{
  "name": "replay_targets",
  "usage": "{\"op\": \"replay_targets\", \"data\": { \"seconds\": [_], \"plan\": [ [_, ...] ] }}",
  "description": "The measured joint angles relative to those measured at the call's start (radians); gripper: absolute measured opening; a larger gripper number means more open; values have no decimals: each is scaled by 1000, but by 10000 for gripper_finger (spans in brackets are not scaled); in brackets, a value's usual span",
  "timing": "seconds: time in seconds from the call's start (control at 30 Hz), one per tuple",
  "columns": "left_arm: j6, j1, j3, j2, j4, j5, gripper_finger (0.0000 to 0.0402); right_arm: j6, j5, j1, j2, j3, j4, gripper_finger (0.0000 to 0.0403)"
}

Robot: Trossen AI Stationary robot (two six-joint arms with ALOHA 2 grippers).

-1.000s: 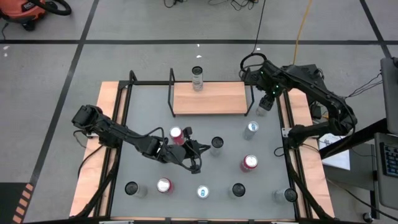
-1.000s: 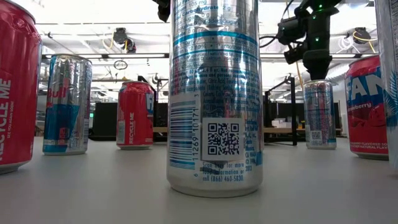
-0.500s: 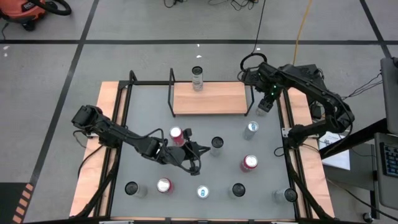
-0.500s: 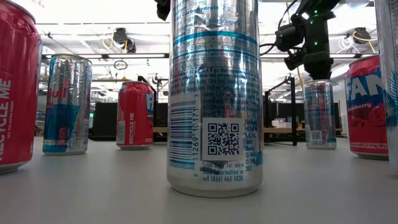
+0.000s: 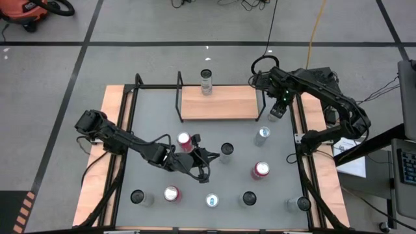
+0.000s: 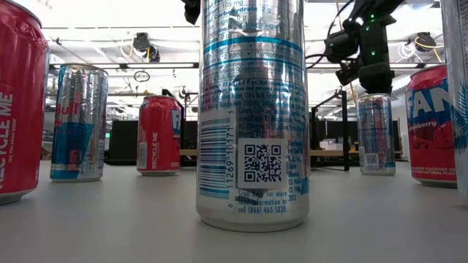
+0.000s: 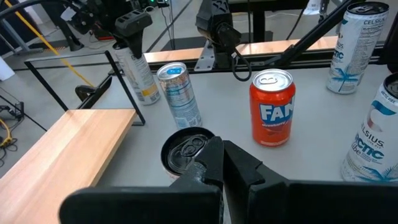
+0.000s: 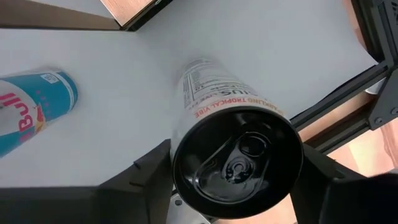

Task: Place canned beverage on shelf
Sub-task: Put the top right white yellow soda can on the shelf

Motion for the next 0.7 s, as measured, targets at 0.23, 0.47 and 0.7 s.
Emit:
{"op": "replay_targets", "data": {
  "seconds": [0.23,0.47,0.7],
  "plan": [
    [0,0,0,0,0,0,5,36,48,10,-37,-2,-22,206],
    [1,0,0,0,0,0,5,39,48,10,-90,-2,-38,206],
    [4,3,0,0,2,-2,5,68,44,37,-159,-2,-99,206]
  ]
}}
